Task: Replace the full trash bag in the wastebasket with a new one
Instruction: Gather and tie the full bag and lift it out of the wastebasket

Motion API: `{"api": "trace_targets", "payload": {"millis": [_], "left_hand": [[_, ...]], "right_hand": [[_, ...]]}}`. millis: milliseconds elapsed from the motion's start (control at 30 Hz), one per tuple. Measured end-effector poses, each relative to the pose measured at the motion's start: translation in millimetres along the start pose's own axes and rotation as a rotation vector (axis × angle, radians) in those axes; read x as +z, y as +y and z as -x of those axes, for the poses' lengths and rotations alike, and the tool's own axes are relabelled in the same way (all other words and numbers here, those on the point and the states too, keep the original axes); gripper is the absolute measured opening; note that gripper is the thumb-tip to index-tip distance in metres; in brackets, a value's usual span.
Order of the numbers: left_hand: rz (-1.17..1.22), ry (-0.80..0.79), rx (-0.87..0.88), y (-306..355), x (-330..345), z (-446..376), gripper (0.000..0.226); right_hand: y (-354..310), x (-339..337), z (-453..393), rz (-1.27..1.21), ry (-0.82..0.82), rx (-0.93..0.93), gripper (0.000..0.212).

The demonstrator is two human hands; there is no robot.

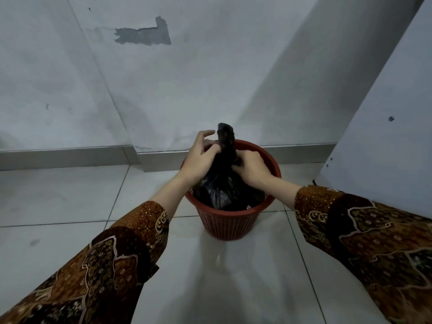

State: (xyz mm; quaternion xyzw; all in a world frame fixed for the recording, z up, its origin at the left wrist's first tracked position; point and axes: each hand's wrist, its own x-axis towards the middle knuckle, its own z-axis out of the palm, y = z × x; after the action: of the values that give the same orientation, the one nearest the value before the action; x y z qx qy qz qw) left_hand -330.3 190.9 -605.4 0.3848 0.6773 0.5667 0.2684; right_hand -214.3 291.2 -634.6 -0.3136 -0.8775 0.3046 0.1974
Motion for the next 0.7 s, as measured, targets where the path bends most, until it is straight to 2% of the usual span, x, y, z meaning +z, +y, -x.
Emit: {"api": "trace_targets", "payload": {"millis": [33,100,167,200,333,400,433,500,600,700], "left_hand": [[-0.067,-0.046,-0.031,-7,-5,0,0.058],[-0.373,-0.197,-0.072,-20,-12,2,0.079],[-0.648,-0.345,-0.023,-27,-11,2,0.089],[-0.682,-0.373,0.009,-26,-10,2,0.088],[-0.564,-0.279,0.128,-25,5,0,0.061],[-0.525,-0.237,0.161,-22,10,1,0.048],[-0.492,-0.219,0.183,-20,12,3,0.041],[-0.442,-0.195,0.203,-17,14,5,0.030],[-0.432,-0.156,0.193,-17,16,2,0.029],[-0.431,-0.104,0.215,-16,20,4,0.028]], "right_hand": [[1,-2,-1,-0.019,0.020,0.001,0.020],[3,-6,-3,-0.058,0.040,0.000,0.018],[2,-9,-4,-0.090,0.027,-0.004,0.021],[1,-10,-5,-0.107,0.011,-0.012,0.022],[-7,-25,-4,-0.124,-0.122,-0.064,0.027],[-8,-32,-3,-0.110,-0.207,-0.042,0.019],[-7,-35,-2,-0.131,-0.207,-0.024,0.016],[2,-40,-1,-0.156,-0.102,0.002,0.019],[27,-45,6,0.079,0.056,0.071,0.028],[44,-40,17,0.142,-0.033,0.215,0.052]]}}
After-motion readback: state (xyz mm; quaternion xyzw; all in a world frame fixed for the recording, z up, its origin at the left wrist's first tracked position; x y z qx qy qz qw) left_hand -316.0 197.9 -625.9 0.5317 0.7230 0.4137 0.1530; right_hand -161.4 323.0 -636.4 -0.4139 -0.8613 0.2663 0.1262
